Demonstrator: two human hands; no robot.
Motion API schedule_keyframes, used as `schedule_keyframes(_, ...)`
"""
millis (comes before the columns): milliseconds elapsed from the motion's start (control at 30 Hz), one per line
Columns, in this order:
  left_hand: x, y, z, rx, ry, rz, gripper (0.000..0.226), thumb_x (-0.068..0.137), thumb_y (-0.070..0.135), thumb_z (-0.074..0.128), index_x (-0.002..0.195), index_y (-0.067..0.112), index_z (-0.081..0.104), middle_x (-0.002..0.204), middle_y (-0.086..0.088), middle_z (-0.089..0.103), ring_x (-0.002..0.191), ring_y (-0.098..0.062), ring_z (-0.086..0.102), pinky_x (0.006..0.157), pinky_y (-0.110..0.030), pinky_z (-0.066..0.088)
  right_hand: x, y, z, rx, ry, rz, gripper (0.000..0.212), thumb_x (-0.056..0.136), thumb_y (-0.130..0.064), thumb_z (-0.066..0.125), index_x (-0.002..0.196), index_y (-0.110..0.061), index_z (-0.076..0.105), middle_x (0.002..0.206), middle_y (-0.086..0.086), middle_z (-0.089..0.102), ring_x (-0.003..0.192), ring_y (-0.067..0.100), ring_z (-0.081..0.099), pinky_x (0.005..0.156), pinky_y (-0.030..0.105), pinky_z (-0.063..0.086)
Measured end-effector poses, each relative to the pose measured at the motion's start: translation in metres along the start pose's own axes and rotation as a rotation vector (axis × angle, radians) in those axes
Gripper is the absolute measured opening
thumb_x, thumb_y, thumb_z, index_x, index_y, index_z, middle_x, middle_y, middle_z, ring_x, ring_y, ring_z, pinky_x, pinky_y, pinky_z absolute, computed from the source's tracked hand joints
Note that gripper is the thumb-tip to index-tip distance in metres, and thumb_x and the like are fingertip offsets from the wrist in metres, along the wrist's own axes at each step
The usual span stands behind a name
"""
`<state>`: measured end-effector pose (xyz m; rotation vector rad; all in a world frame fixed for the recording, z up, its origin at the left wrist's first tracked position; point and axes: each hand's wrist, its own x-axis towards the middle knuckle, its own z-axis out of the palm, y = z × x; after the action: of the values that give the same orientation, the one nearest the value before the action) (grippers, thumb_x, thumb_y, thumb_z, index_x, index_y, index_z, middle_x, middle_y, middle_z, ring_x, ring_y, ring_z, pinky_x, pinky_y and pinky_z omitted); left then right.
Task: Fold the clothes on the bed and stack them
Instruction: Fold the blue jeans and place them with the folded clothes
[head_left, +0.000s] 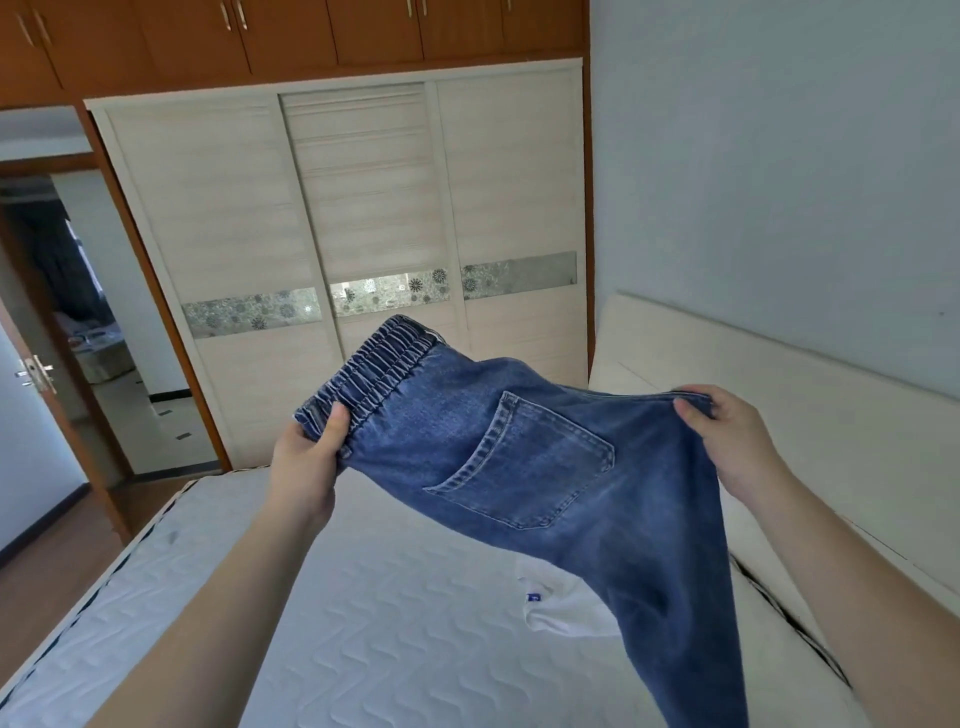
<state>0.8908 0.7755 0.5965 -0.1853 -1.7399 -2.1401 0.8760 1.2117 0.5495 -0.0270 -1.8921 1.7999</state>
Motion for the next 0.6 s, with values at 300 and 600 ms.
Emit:
schedule_keyframes(300,0.006,-0.017,0.043,0.116,-0.334,-0.047,0.068,0.054,0.039,0.093,0.112,0.016,0.068,0.111,-0.006,0.073,0.100,-0.021,0.069,0.085,-0.034,0.056,0.037,-0.060,-0.074,-0.097,0.113,-0.108,0.009,0.093,-0.018,0.066,0.099,-0.022,0.071,0.104,-0.002,0.072,0.092,0.007,0.067,0.086,0.026,0.050)
schedule_keyframes(600,-0.023,-0.022,0.045,0.299,-0.559,-0.214,0.053,0.062,0.014,0.084,0.113,0.009,0.068,0.114,-0.014,0.071,0.103,-0.031,0.067,0.083,-0.040,0.056,0.046,-0.039,-0.099,-0.302,0.019,-0.038,0.006,0.089,-0.023,0.070,0.086,-0.028,0.072,0.091,-0.008,0.072,0.084,0.009,0.064,0.081,0.027,0.047)
